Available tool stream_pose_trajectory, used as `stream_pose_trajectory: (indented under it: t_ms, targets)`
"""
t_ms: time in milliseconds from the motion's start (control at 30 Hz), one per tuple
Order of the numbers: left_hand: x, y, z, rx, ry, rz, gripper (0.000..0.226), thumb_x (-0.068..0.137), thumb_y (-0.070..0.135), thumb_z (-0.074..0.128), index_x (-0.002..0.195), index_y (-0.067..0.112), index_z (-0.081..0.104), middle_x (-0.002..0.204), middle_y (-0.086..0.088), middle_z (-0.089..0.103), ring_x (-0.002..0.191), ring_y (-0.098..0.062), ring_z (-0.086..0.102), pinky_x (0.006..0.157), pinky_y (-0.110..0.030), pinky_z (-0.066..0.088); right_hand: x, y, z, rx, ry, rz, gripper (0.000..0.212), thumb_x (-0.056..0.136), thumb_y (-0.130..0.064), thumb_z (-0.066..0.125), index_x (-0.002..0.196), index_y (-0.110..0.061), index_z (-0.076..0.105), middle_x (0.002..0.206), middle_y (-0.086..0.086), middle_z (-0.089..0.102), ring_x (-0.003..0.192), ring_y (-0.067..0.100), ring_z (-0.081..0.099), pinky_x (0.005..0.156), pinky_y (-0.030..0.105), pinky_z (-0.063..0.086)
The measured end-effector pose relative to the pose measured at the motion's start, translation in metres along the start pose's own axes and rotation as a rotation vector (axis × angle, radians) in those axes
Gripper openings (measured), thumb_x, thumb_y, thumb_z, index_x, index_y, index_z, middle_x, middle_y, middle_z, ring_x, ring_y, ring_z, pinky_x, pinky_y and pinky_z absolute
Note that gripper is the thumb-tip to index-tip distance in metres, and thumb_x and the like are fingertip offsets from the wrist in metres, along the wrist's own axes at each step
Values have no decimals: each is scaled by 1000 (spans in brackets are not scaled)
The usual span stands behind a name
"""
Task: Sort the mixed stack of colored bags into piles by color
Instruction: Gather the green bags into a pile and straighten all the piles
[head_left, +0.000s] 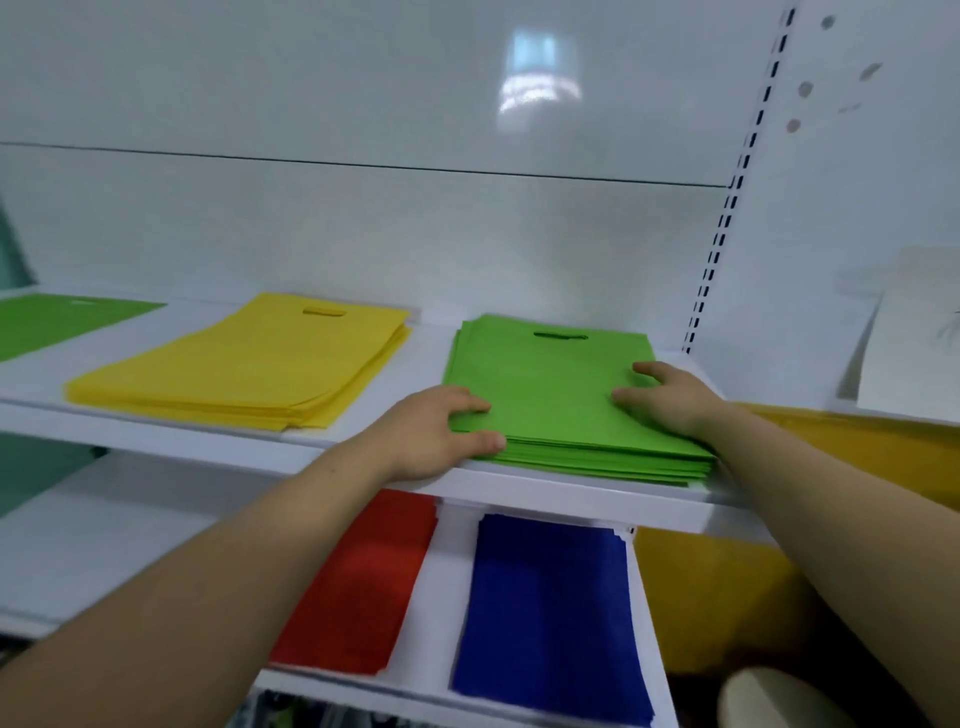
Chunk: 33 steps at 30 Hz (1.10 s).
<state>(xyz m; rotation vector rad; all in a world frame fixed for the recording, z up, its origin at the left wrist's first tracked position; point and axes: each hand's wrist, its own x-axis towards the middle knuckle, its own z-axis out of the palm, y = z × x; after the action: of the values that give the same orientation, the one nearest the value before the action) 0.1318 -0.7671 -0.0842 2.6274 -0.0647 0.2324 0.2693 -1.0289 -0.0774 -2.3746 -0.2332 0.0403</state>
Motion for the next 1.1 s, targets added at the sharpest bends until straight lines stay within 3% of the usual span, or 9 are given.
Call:
stream_pose_trajectory:
  t_ms: [167, 367, 500, 767, 1100]
  targets:
    - [0, 0, 5, 50, 86, 8, 53, 82, 46, 67, 128, 20, 59, 141, -3, 49, 131, -13, 40, 101, -15, 25, 4, 2, 3, -157, -23, -40, 70, 88, -46, 62, 145, -12, 39, 150, 11, 36, 134, 27, 38, 107, 29, 29]
    - [-1, 6, -6, -67, 57, -80, 60, 83, 46, 66, 135, 22, 50, 148, -1, 40, 135, -14, 36, 103, -19, 26, 2, -9, -2, -243, -100, -18, 71, 92, -50, 54, 145, -7, 36, 151, 12, 35, 135, 29, 37, 108, 31, 29]
    - [-6, 4, -27, -38, 59, -103, 60, 85, 46, 62, 138, 22, 47, 150, 1, 37, 137, -13, 33, 102, -19, 25, 0, -37, -8, -276, -19, -81, 70, 94, -48, 52, 146, -6, 35, 153, 12, 33, 138, 29, 34, 110, 32, 28]
    - [-45, -31, -83, 16, 103, -159, 58, 87, 42, 62, 139, 23, 45, 149, 4, 38, 137, -12, 34, 103, -21, 27, -9, -133, 32, -304, -6, -278, 67, 93, -49, 52, 146, -10, 35, 151, 10, 36, 138, 28, 35, 110, 32, 29]
    - [-137, -154, -194, 127, 224, -313, 58, 88, 40, 62, 139, 21, 44, 148, 2, 40, 136, -15, 36, 105, -24, 28, -40, -296, 161, -270, -114, -511, 67, 94, -49, 50, 147, -11, 32, 150, 9, 37, 136, 27, 37, 104, 32, 33]
